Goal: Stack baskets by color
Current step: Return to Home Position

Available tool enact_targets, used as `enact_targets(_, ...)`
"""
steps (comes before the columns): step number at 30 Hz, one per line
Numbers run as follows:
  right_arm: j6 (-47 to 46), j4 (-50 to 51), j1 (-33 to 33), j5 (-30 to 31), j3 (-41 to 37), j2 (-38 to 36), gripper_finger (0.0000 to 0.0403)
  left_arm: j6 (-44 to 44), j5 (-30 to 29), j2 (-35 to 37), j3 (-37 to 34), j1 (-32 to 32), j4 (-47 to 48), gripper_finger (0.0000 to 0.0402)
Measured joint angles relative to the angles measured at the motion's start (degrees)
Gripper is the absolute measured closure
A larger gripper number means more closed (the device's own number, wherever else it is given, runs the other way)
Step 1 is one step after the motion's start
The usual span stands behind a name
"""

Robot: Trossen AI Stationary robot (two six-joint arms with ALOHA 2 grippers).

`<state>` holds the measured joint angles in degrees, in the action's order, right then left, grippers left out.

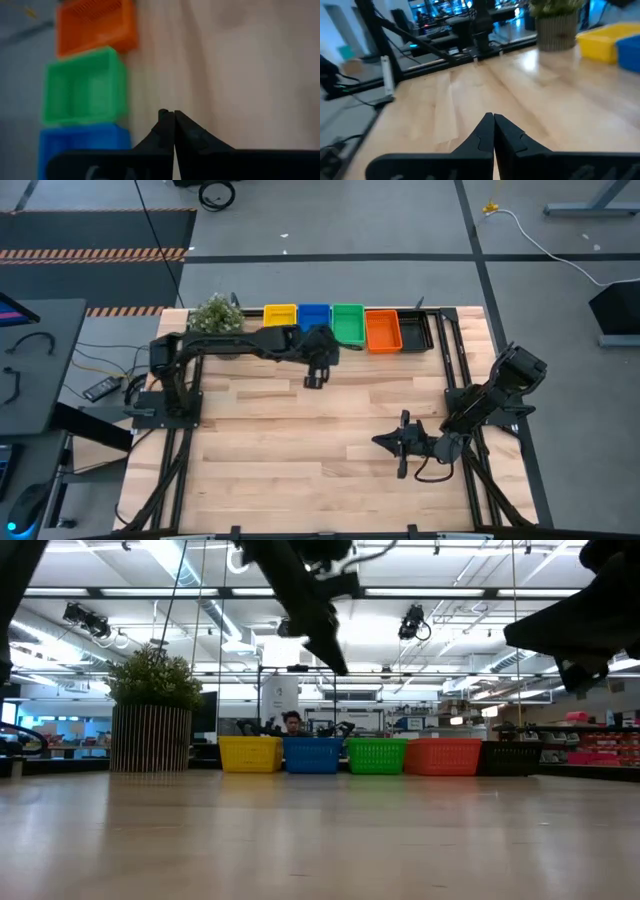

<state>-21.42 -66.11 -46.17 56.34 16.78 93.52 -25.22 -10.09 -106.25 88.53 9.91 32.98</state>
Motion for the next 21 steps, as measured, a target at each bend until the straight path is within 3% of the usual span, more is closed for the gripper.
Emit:
enact_targets(4, -6.53, -0.29, 2.1, -8.23, -4.27, -3.96, 0.04, 3.89, 3.7, 4.66, -2.22, -1.03, 5.74, 0.0391)
enact_targets(9, -10.59, -0.26, 8.26, -17.26, -11.23, -11.77, 0.0401, 8.12, 7.05, 14.91, -19.11, 0.7, -7.47, 0.0396)
enact_targets(16, -9.76, 0.08, 30.32, -43.01, -16.25, -21.42, 0.0402, 17.82, 7.33, 30.1, -43.78, 1.81, -32.49, 0.0389)
enact_targets(21, -5.38, 1.76, 45.86, -62.01, -16.11, -25.79, 0.0402, 21.6, 7.76, 40.82, -54.48, 1.81, -37.54, 0.0396)
